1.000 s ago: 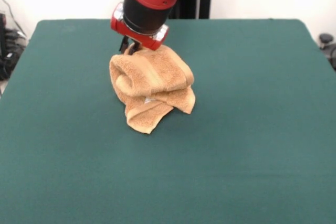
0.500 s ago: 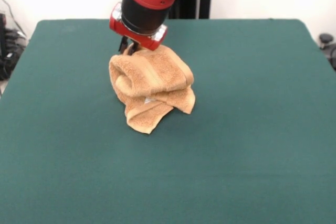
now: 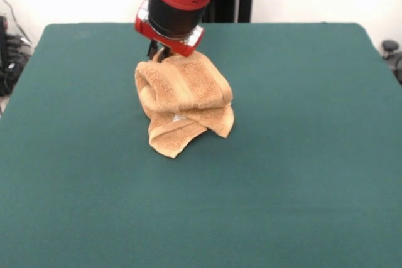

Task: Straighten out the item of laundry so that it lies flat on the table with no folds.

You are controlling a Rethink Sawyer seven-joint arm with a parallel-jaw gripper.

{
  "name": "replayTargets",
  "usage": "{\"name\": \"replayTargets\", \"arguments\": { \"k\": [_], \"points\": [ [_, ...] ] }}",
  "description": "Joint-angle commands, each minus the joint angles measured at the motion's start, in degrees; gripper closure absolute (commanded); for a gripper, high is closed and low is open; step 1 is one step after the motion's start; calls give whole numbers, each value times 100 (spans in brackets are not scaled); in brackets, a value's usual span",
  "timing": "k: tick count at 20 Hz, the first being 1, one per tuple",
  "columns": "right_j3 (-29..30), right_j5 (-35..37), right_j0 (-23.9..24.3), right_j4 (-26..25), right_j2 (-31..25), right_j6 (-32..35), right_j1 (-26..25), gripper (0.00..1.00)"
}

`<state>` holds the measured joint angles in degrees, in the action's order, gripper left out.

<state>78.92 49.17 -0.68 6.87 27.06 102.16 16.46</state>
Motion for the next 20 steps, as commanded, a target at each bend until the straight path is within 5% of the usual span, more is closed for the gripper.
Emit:
{"name": "replayTargets", "arguments": {
  "k": [1,14,20],
  "points": [
    [-34,764,0,461,-511,1512,-30,100],
    [65,2334,327,1210,-853,1743,43,100],
    [693,2024,532,2020,-1138,1804,12,100]
  ]
}}
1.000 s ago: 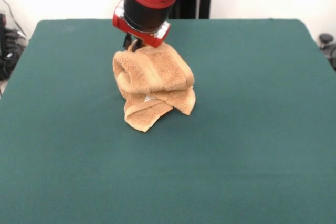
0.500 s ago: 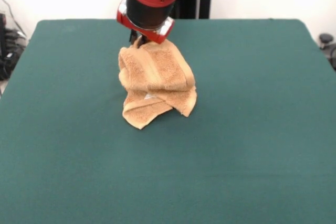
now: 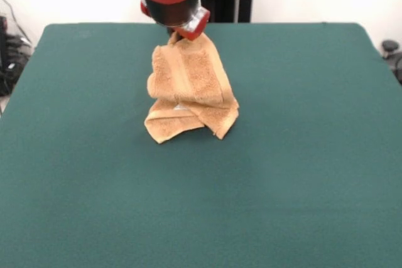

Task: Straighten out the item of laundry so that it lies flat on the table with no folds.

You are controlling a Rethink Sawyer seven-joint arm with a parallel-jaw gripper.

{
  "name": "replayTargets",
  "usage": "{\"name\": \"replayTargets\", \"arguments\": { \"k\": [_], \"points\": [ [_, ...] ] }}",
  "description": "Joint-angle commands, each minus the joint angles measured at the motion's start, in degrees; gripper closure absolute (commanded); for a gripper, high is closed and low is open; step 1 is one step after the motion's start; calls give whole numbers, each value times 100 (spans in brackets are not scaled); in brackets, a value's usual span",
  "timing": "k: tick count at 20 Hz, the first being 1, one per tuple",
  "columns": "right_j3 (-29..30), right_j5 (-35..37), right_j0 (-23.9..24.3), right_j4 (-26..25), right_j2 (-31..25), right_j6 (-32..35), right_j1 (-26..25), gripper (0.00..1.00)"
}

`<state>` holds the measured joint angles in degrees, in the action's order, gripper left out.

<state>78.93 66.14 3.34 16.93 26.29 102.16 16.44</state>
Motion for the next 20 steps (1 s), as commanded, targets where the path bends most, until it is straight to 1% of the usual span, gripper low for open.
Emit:
{"name": "replayTargets", "arguments": {
  "k": [1,4,8,12,16,20],
  "points": [
    [803,282,145,1156,-1104,1796,19,100],
    [1076,152,178,1476,-1205,1704,32,100],
    [1243,58,168,1652,-1231,1553,47,100],
    [1288,4,160,1765,-1223,1504,51,100],
    [1251,69,190,1841,-1233,1512,24,100],
    [1333,217,199,1993,-1284,1598,52,100]
  ]
}}
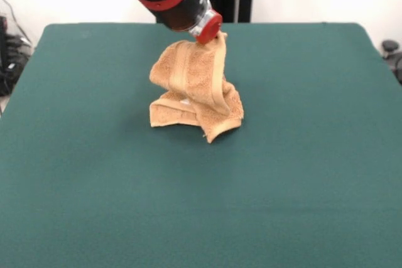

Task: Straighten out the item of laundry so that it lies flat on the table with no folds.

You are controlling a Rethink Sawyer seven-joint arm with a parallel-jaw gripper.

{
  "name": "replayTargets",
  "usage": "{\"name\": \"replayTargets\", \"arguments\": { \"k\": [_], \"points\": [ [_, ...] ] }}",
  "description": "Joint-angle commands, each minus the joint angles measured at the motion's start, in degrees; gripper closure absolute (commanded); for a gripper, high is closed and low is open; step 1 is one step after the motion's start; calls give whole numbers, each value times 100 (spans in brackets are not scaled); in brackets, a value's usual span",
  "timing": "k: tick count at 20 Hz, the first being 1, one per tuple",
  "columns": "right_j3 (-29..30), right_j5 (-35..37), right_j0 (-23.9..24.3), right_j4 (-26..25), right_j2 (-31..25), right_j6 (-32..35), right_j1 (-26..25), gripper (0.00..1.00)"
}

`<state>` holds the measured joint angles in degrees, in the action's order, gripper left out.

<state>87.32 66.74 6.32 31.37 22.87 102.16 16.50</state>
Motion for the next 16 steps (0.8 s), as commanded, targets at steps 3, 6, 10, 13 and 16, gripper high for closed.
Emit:
{"name": "replayTargets", "arguments": {
  "k": [3,6,10,13,16],
  "points": [
    [547,244,-97,650,-987,1653,44,100],
    [605,297,-87,735,-1016,1674,50,100],
    [614,357,-79,763,-1016,1697,46,100],
    [642,354,-85,790,-1015,1710,54,100],
    [692,329,-118,853,-1000,1779,75,100]
  ]
}}
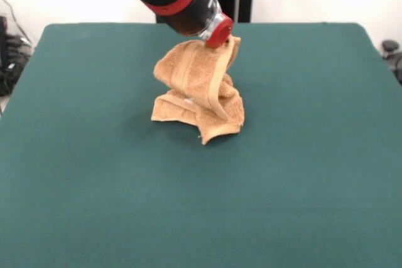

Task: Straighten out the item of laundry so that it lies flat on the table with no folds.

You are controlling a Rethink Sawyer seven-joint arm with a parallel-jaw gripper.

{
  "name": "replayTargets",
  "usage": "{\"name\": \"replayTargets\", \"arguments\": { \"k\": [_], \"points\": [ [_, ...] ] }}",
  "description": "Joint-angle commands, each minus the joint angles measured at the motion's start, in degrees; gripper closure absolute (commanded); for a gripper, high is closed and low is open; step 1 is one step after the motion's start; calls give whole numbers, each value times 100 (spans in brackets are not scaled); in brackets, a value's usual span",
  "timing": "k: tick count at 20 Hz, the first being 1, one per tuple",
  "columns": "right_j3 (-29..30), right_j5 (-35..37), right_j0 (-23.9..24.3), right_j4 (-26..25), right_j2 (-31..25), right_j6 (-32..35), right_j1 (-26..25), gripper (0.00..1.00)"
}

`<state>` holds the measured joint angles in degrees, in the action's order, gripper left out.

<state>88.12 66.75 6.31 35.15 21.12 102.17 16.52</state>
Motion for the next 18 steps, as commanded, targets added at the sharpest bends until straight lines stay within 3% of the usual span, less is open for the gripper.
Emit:
{"name": "replayTargets", "arguments": {
  "k": [1,9,14,18],
  "points": [
    [624,316,-127,492,-823,1792,79,100],
    [909,-4,-302,833,-805,1945,219,100],
    [1433,-989,-632,1740,-819,2229,392,100],
    [1531,-1233,-827,2067,-742,2447,427,100]
  ]
}}
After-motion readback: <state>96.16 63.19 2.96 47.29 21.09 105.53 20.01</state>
